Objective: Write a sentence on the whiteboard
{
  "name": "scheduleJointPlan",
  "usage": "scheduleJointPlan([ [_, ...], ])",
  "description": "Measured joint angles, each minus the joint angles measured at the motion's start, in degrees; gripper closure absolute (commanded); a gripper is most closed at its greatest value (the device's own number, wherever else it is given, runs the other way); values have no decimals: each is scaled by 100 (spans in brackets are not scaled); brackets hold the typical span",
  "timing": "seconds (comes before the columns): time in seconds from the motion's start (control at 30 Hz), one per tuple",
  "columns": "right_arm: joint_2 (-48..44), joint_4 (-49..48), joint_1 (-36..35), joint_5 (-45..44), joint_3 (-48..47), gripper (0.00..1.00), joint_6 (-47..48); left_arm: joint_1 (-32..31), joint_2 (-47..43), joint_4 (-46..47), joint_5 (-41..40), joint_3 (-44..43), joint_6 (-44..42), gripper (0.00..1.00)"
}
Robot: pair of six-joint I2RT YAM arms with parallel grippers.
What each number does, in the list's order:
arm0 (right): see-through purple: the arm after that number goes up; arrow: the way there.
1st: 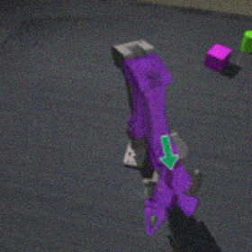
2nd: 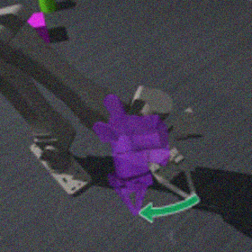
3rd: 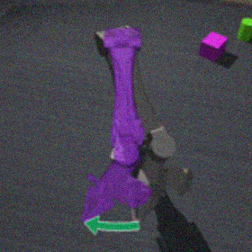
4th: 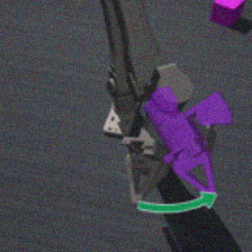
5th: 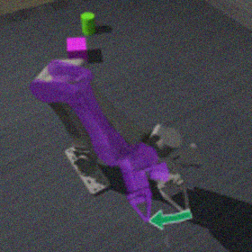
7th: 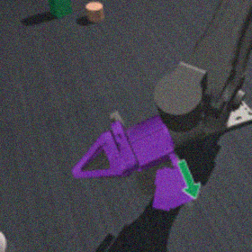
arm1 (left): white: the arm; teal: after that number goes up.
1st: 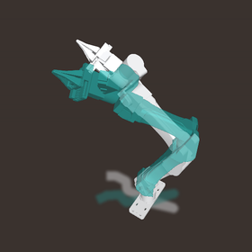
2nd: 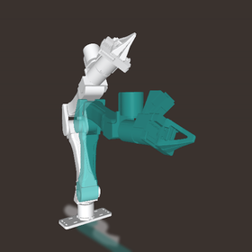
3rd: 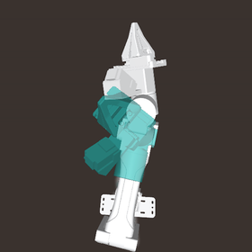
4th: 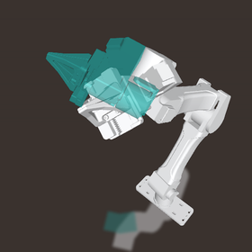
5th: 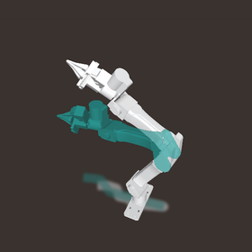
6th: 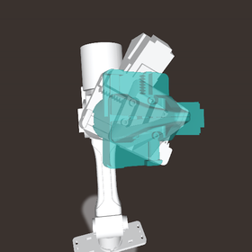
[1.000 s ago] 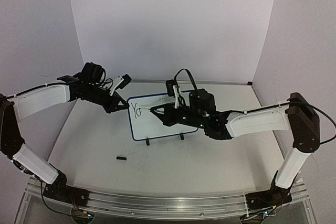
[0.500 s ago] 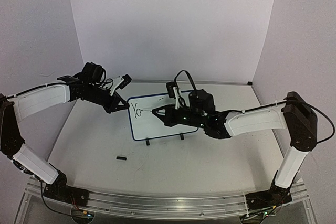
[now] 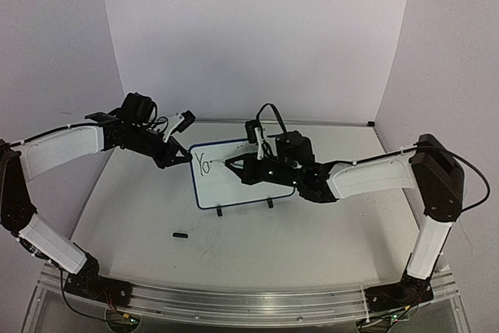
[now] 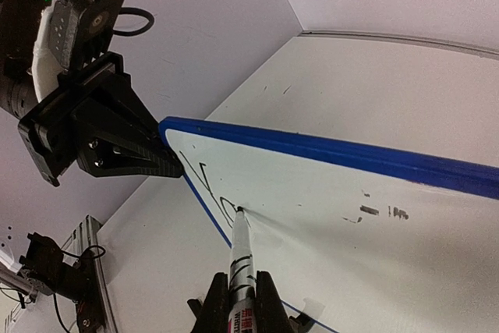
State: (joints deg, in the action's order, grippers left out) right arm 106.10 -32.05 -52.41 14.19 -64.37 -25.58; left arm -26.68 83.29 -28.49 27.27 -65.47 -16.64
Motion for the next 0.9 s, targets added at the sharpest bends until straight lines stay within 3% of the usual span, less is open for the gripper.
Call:
scheduleJointPlan([
  [0.9,111,2,-3,-12,139,100,-103,0,0,2,-22,0,-2,100],
])
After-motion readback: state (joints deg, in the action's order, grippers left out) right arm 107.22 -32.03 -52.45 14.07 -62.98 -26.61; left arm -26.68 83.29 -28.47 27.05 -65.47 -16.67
